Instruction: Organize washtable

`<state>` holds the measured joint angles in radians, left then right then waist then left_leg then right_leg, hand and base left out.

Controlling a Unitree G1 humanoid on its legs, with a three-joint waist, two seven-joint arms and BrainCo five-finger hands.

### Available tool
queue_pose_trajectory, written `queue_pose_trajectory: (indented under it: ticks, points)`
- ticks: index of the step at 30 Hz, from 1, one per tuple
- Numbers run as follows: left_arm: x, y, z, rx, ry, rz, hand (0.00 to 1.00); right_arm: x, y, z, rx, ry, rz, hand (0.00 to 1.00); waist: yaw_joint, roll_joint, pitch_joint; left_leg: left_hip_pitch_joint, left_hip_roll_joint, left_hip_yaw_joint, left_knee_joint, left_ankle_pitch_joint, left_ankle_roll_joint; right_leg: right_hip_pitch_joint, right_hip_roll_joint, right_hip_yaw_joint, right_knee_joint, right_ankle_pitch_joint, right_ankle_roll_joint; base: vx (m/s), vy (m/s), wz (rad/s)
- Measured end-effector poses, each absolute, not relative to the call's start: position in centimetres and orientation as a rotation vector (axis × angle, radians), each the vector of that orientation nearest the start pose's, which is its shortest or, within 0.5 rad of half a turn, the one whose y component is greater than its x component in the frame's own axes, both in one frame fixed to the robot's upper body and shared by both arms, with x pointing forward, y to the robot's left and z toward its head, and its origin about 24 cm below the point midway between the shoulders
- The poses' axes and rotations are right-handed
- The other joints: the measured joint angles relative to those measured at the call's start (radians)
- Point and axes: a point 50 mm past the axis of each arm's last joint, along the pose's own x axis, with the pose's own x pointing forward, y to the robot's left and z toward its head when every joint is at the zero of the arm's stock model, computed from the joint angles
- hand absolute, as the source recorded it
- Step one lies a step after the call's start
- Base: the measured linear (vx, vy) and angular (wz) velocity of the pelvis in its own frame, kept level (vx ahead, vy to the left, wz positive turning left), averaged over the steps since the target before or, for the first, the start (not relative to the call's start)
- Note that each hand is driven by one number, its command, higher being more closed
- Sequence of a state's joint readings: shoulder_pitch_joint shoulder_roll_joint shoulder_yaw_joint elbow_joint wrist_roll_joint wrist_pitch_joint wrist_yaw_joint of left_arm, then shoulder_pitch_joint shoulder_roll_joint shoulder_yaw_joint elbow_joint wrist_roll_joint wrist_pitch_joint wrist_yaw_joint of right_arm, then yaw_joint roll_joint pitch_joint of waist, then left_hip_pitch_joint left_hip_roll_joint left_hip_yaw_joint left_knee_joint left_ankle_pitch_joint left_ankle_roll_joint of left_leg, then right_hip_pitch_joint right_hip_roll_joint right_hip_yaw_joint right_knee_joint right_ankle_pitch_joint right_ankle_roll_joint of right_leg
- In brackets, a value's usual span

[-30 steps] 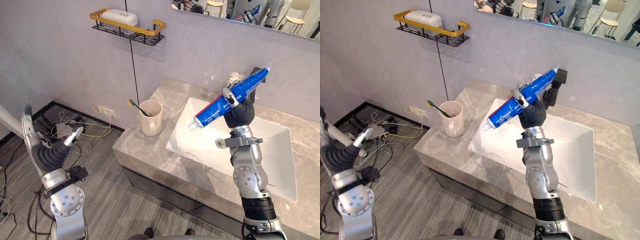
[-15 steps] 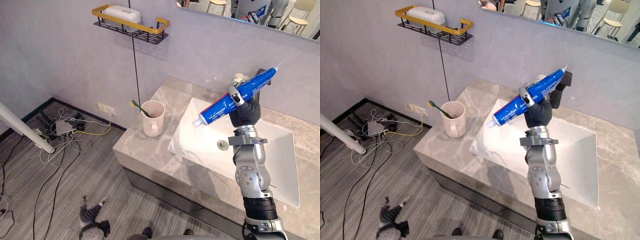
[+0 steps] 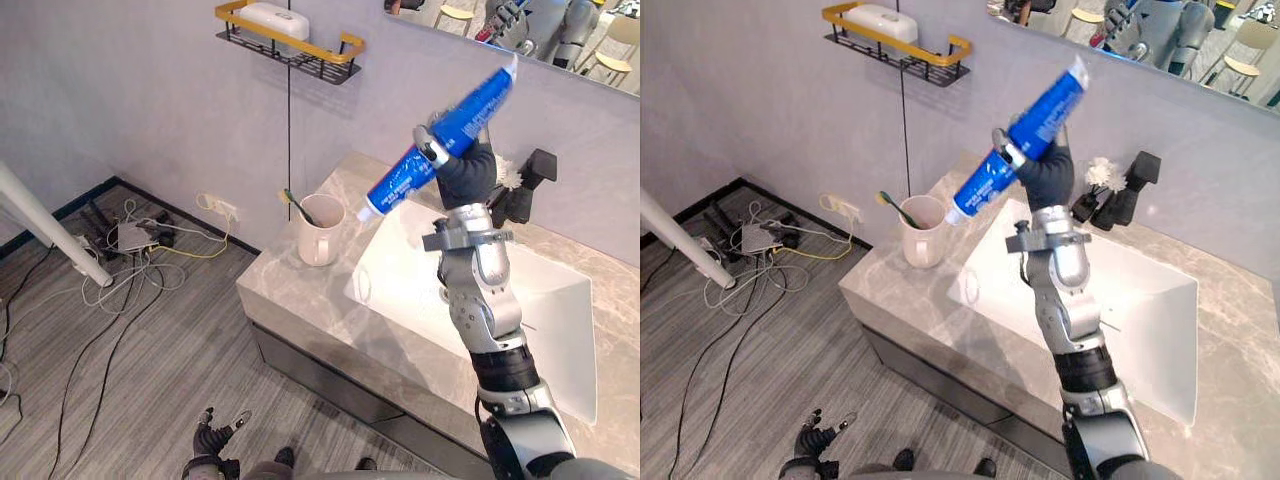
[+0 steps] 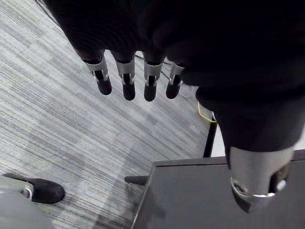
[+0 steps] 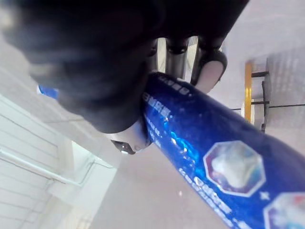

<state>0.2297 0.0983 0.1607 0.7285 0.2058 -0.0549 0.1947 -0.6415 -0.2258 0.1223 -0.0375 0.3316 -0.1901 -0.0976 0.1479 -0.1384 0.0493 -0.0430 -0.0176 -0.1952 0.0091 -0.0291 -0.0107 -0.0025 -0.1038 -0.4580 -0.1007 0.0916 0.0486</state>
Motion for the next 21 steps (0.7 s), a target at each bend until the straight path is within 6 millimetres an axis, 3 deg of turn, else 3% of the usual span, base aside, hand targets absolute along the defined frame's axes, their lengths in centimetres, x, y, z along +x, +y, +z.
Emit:
queue_pose_trajectory:
  ticks: [7, 13, 21]
  points:
    - [10.8, 22.6, -13.0, 0.329, 0.867, 0.295, 0.00, 32.0, -11.1, 25.9, -0.011, -0.833, 0.171, 1.00, 0.030, -0.011, 0.028, -0.008, -0.001, -0.014, 0.005, 0.000, 0.000, 0.000, 0.001, -0.008, 0.000, 0.000, 0.000, 0.01, 0.011, 0.05]
    - [11.3, 22.8, -12.9, 0.352, 0.856, 0.272, 0.00, 32.4, -9.8, 27.8, -0.093, -0.890, 0.170, 1.00, 0.032, -0.019, 0.059, -0.014, 0.000, -0.020, 0.007, 0.000, -0.001, -0.001, 0.002, -0.011, 0.000, 0.000, 0.000, 0.00, 0.012, 0.03]
    - [12.3, 22.8, -12.6, 0.377, 0.828, 0.243, 0.00, 33.4, -9.4, 27.4, -0.163, -0.847, 0.156, 1.00, 0.036, -0.030, 0.093, -0.019, 0.000, -0.022, 0.007, 0.000, -0.001, -0.005, 0.003, -0.012, 0.000, 0.000, 0.000, 0.00, 0.000, 0.00]
